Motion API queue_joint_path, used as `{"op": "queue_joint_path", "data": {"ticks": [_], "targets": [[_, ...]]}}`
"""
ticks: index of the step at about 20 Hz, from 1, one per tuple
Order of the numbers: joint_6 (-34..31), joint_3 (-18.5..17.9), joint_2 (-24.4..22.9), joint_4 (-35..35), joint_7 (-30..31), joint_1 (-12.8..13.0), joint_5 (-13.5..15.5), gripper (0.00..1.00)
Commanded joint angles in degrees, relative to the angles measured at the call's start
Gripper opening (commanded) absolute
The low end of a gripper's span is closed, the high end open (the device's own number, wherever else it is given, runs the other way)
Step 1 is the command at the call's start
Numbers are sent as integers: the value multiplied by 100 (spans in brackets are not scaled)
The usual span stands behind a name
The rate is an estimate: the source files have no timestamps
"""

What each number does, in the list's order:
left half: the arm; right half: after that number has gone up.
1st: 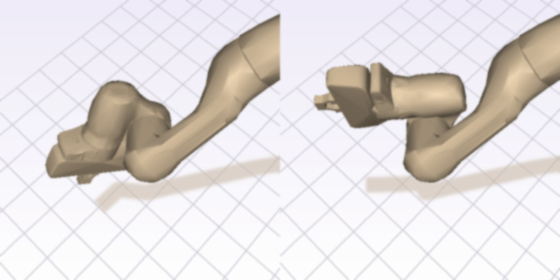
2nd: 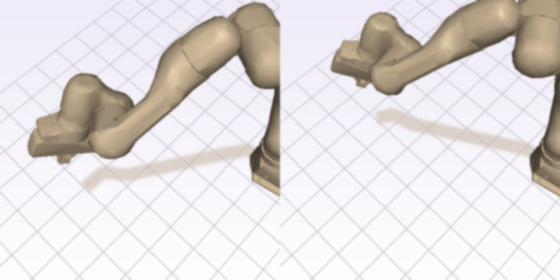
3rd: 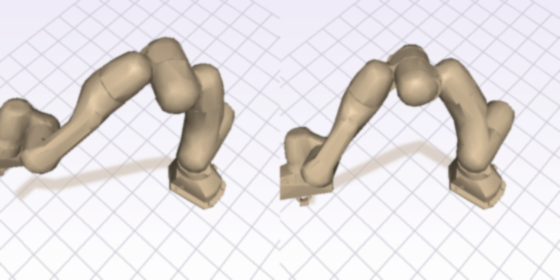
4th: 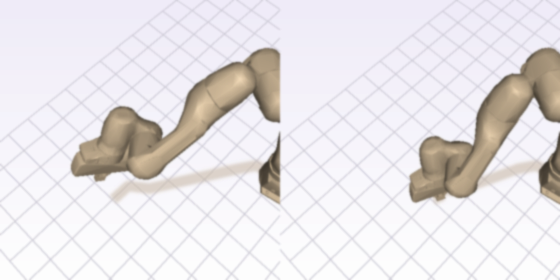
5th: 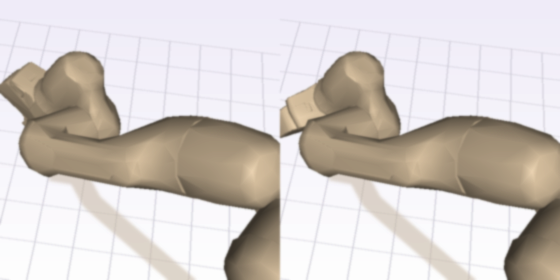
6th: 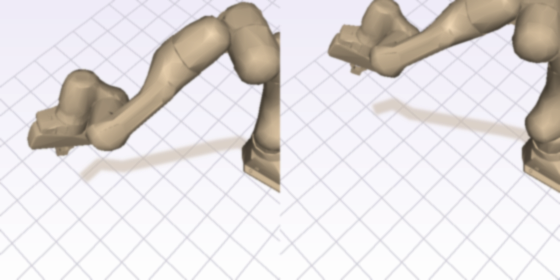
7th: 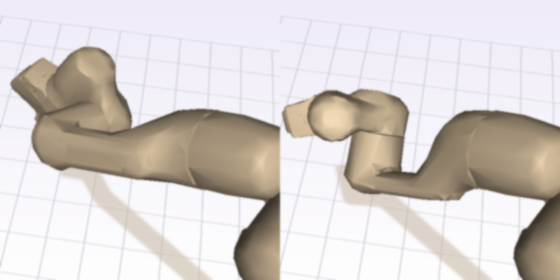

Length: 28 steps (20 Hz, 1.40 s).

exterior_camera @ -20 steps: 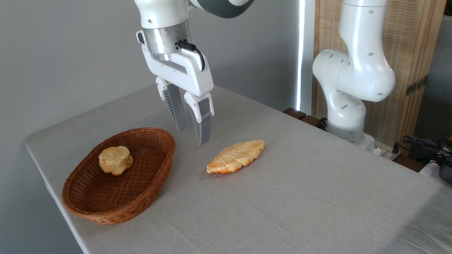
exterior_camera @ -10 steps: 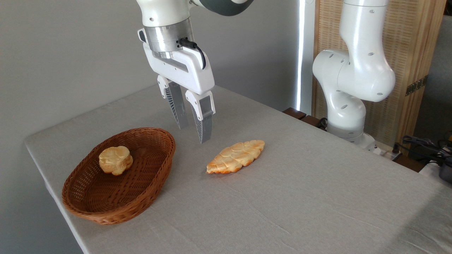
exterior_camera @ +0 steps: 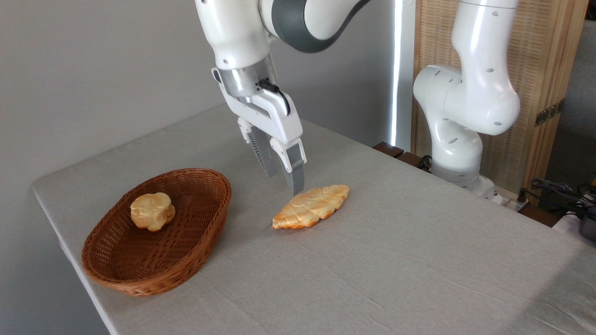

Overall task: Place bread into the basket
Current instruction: 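Lower the gripper onto the bread roll and close on it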

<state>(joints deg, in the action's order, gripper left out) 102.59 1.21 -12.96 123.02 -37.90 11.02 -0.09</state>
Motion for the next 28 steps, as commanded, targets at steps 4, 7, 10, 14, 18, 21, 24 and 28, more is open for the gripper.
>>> {"op": "queue_joint_path", "data": {"ticks": [4, 7, 10, 14, 18, 21, 24, 28], "targets": [[1026, -33, -356, 1162, -104, 102, 62, 100], [1035, -33, -348, 1198, -104, 102, 53, 100], [1044, -42, -348, 1207, -200, 94, -26, 100], [1044, -51, -321, 1215, -227, 76, -87, 100], [1044, -51, -295, 1215, -236, 67, -96, 100], [1070, -51, -190, 1215, -227, 58, -227, 100], [1140, -51, -93, 1215, -227, 58, -281, 100], [1255, -42, 48, 1215, -218, 76, -281, 100]]}}
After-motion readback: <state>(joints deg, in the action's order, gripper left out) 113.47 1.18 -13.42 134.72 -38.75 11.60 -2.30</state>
